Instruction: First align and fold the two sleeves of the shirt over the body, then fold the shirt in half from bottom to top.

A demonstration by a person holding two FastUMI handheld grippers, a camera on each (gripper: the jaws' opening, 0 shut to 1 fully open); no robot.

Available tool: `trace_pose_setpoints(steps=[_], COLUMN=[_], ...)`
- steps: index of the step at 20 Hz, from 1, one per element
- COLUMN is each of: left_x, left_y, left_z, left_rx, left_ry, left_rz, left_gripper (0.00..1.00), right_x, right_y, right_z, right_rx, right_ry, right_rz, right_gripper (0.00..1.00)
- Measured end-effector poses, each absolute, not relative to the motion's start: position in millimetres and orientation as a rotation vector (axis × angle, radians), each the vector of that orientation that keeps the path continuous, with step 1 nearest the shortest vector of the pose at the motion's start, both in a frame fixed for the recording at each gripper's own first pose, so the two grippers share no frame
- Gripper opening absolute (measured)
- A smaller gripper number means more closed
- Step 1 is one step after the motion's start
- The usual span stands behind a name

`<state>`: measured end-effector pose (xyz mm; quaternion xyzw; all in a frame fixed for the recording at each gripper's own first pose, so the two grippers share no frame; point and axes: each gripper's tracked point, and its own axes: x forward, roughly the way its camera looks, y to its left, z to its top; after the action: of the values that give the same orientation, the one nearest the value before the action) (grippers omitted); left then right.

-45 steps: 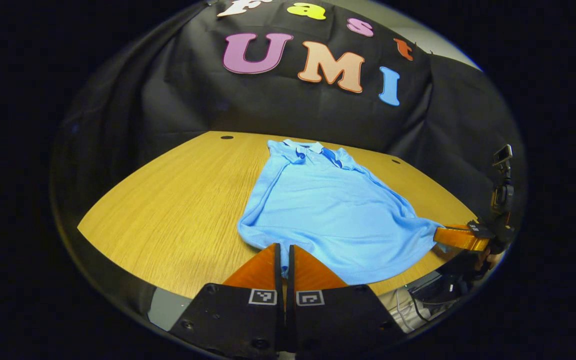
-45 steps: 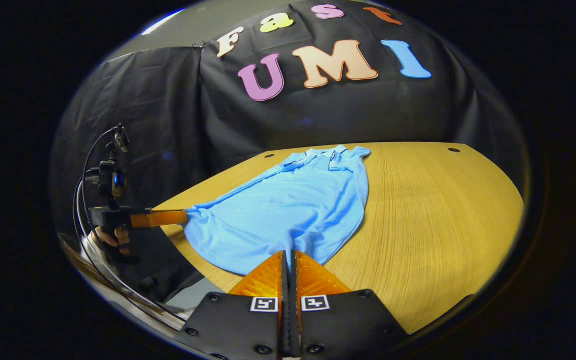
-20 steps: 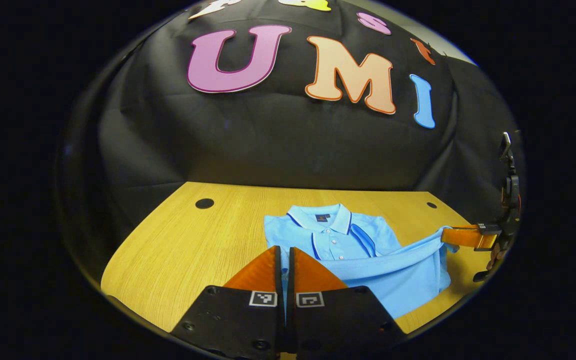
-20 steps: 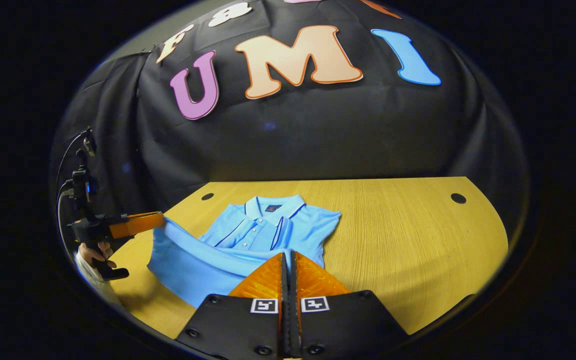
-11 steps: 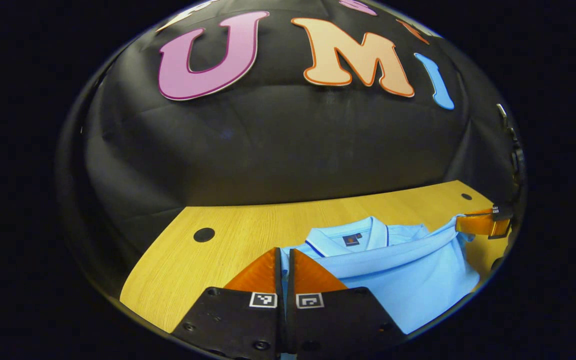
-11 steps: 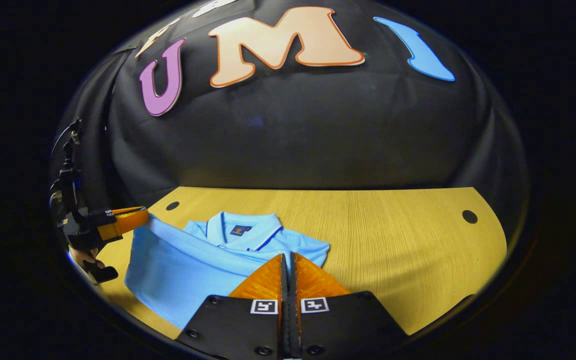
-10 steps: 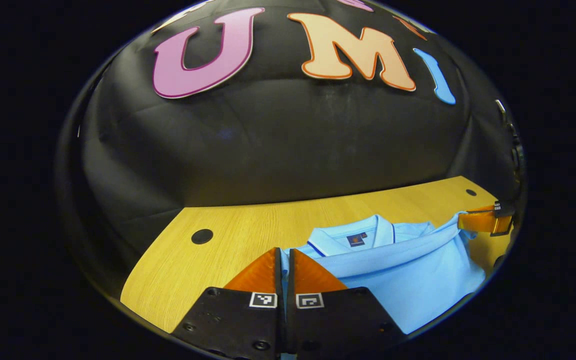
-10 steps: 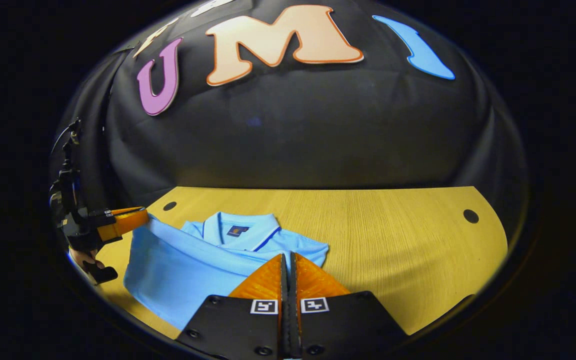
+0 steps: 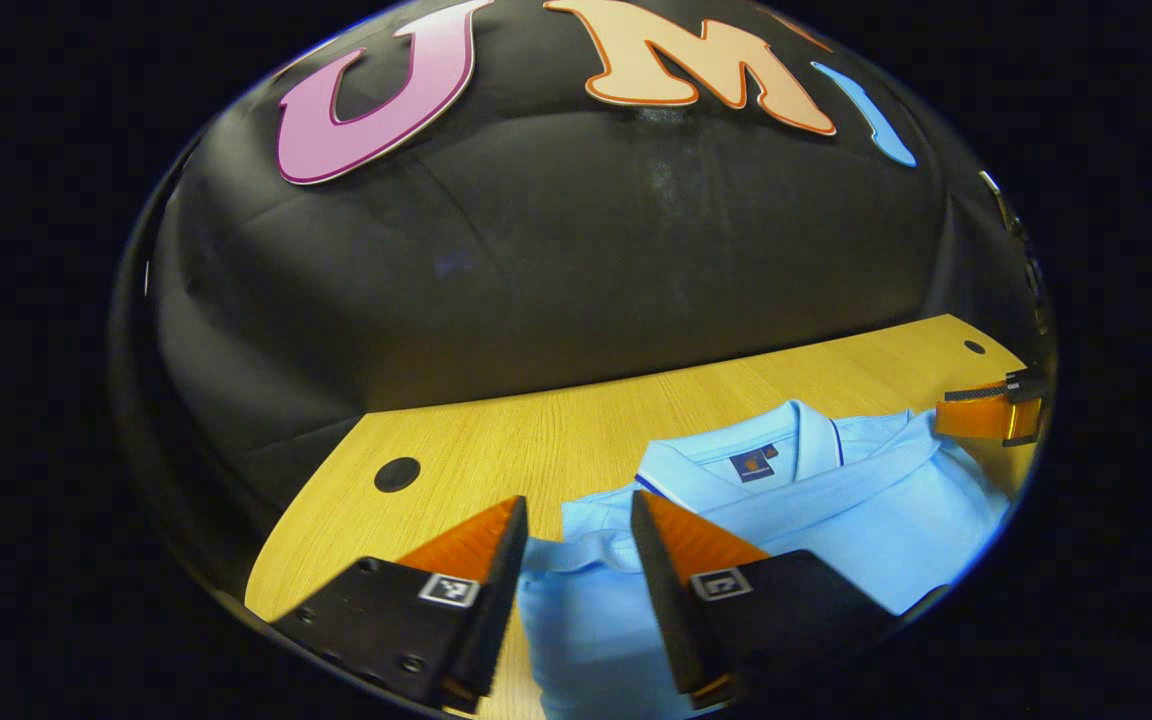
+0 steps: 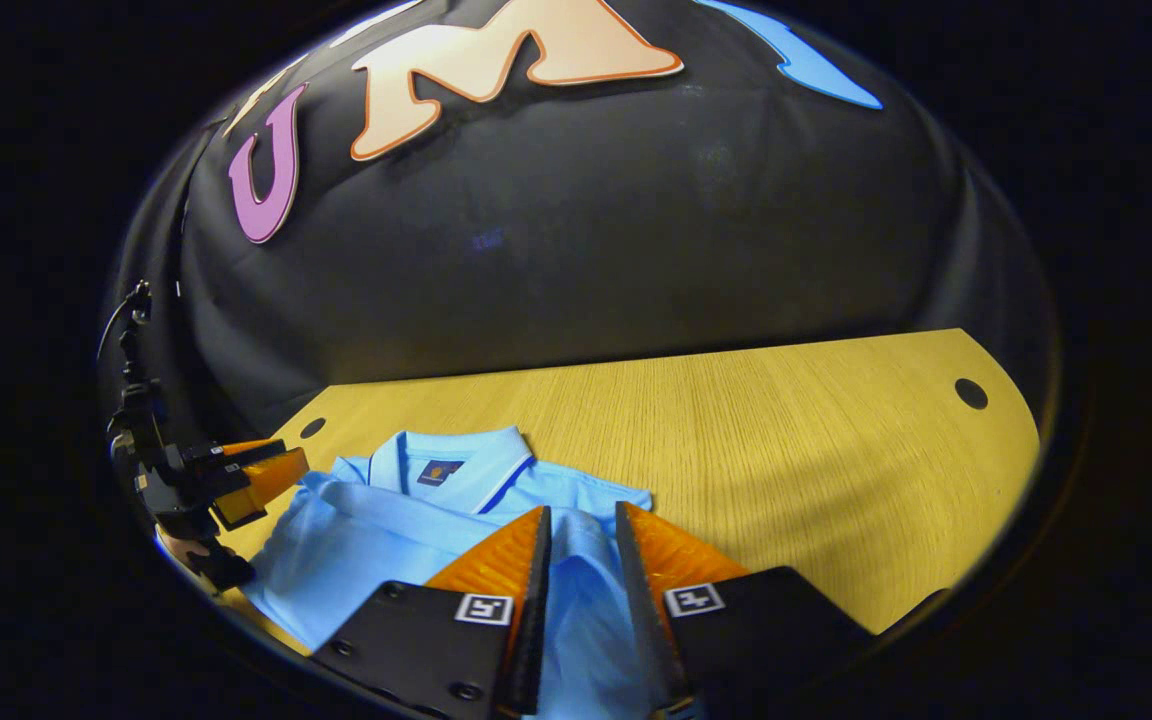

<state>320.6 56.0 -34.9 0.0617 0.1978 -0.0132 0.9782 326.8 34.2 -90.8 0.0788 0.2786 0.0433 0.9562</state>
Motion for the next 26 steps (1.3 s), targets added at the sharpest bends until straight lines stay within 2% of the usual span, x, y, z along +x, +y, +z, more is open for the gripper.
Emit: trace_pose_setpoints(steps=[1,2,3,4,5,6,9,11,12,13,20,26], left_x=[315,308,301,293,283,272,232,202,188,173,76,42], left_y=[57,59,62,65,67,70,72,68,67,66,49,23], left_z=[-32,-28,-25,-20,-16,-11,-2,-1,0,1,3,-4], left_rx=[0.106,0.091,0.078,0.065,0.056,0.052,0.026,0.000,-0.010,-0.019,-0.081,-0.083], left_ry=[0.402,0.406,0.410,0.406,0.401,0.395,0.388,0.392,0.390,0.387,0.335,0.304], left_rz=[-0.025,-0.020,-0.013,-0.008,-0.002,0.003,-0.003,-0.018,-0.021,-0.025,-0.072,-0.152], left_gripper=[0.71,0.79,0.81,0.85,0.87,0.87,0.87,0.87,0.88,0.88,0.88,0.87], right_x=[323,316,311,304,295,287,253,227,214,201,112,55], right_y=[37,40,42,44,45,48,52,54,56,60,81,95], right_z=[-90,-83,-77,-70,-63,-56,-39,-29,-25,-21,0,4], right_rx=[0.154,0.155,0.148,0.138,0.129,0.126,0.128,0.129,0.130,0.132,0.129,0.103], right_ry=[0.569,0.557,0.540,0.522,0.506,0.491,0.460,0.443,0.432,0.419,0.326,0.238], right_rz=[0.100,0.117,0.123,0.131,0.140,0.149,0.175,0.189,0.201,0.216,0.297,0.352], right_gripper=[0.50,0.69,0.90,0.89,0.82,0.92,0.97,0.97,0.93,0.98,0.98,0.98])
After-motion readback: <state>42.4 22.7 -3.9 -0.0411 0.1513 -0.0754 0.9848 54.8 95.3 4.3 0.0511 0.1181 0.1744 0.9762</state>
